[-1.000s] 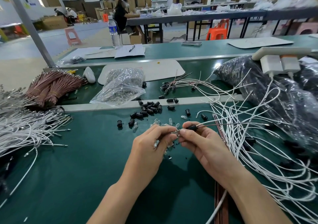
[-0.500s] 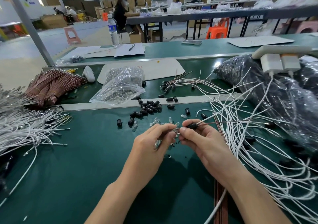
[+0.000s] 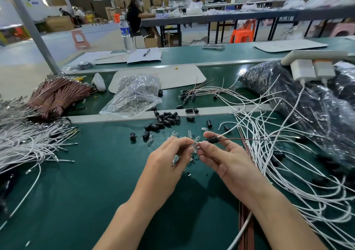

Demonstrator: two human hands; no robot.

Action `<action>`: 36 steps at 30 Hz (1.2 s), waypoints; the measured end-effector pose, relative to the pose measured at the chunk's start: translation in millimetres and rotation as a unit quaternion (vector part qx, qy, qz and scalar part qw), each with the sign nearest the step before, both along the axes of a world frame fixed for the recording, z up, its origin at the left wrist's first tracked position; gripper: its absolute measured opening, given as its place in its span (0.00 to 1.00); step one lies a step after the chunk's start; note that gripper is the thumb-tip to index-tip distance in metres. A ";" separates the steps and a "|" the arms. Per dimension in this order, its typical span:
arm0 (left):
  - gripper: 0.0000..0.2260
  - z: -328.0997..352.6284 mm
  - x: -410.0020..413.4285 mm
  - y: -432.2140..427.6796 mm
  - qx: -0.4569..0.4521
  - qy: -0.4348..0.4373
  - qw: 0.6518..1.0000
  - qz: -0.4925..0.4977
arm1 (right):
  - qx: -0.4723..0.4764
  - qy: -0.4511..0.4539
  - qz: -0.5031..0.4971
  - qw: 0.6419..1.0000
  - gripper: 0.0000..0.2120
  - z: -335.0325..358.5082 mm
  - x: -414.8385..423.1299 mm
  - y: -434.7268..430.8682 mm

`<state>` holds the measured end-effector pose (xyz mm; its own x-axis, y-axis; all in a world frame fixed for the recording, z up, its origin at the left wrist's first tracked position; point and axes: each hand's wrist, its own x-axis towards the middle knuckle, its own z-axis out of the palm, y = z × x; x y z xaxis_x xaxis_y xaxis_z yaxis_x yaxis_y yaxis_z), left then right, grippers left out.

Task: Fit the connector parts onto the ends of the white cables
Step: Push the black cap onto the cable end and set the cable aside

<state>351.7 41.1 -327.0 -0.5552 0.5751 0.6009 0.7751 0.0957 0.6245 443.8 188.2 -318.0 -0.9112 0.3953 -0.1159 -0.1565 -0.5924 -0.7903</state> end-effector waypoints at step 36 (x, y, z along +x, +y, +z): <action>0.05 2.1 4.7 -2.9 -0.016 0.037 0.999 0.035 | -0.009 -0.003 -0.010 1.000 0.20 -2.5 -1.2 -10.0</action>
